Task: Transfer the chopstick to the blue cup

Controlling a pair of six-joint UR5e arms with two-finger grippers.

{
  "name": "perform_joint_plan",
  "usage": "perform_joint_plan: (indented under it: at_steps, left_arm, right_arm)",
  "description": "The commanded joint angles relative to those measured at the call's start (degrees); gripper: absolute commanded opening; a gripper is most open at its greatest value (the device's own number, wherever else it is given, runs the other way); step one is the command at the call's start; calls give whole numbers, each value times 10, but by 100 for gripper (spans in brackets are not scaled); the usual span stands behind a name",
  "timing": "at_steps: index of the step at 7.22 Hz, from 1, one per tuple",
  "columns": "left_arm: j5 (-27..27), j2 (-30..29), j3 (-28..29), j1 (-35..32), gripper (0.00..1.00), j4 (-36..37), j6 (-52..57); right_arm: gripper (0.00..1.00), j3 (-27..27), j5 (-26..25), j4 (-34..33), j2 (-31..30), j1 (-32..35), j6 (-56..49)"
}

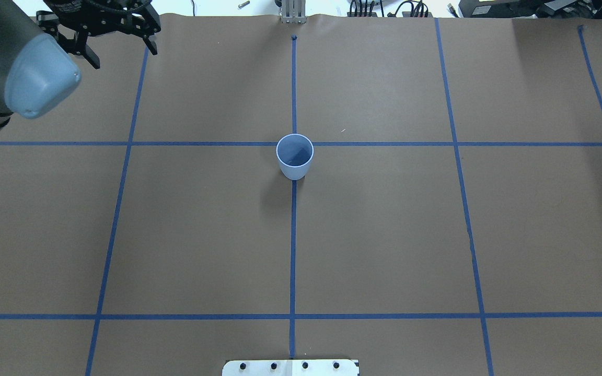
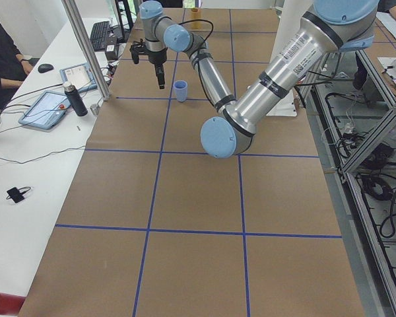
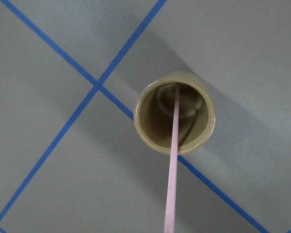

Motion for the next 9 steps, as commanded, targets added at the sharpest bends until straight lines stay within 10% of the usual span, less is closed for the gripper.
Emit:
perform_joint_plan:
  at_steps: [1, 5, 9]
  left_arm:
    - [-1, 17, -3, -29, 98, 7, 51]
    - [-2, 51, -12, -76, 98, 8, 134]
    - [-4, 51, -12, -76, 98, 8, 134]
  right_arm:
    - [97, -5, 9, -1, 5, -9, 101]
    - [92, -71, 59, 7, 34, -41, 143]
    - [43, -74, 59, 7, 38, -44, 148]
